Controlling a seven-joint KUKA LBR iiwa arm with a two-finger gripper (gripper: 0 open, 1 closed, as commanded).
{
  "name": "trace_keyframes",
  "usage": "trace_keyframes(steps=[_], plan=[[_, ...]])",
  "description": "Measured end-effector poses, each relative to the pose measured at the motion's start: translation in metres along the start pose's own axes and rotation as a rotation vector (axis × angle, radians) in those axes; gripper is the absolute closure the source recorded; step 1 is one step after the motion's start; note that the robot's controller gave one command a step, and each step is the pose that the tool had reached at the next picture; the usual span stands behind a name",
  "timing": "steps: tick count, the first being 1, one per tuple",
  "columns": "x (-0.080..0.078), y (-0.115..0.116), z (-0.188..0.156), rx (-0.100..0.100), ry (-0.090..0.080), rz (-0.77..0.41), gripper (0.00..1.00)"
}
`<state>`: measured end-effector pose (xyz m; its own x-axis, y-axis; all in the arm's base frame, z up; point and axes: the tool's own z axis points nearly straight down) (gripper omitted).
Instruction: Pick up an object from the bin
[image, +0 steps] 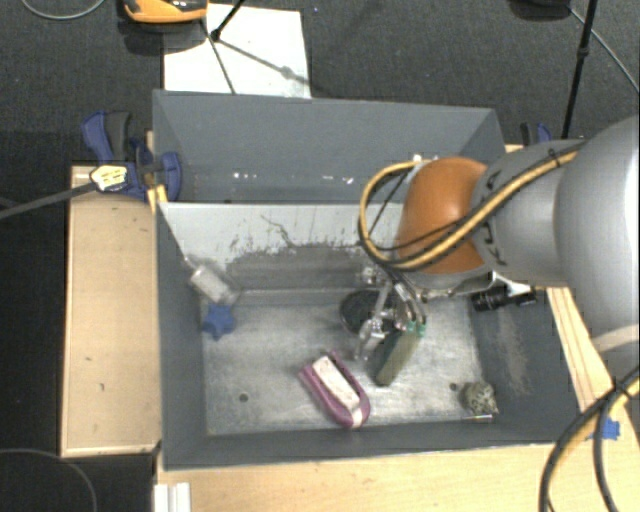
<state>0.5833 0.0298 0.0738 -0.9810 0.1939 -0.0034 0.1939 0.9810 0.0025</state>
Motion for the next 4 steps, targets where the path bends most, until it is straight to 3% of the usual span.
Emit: trace_keyframes(steps=[1,2,3,4], plan=[[-0.002,0.001,-0.003,0.0,-0.004,-0.002,0.0],[-0.002,0.001,-0.002,0.0,-0.003,-0.002,1.0],[-0.004,0.001,-0.066,0.0,-0.003,-0.005,1.0],[-0.005,0.001,-0.097,0.001,-0.002,-0.008,1.0]])
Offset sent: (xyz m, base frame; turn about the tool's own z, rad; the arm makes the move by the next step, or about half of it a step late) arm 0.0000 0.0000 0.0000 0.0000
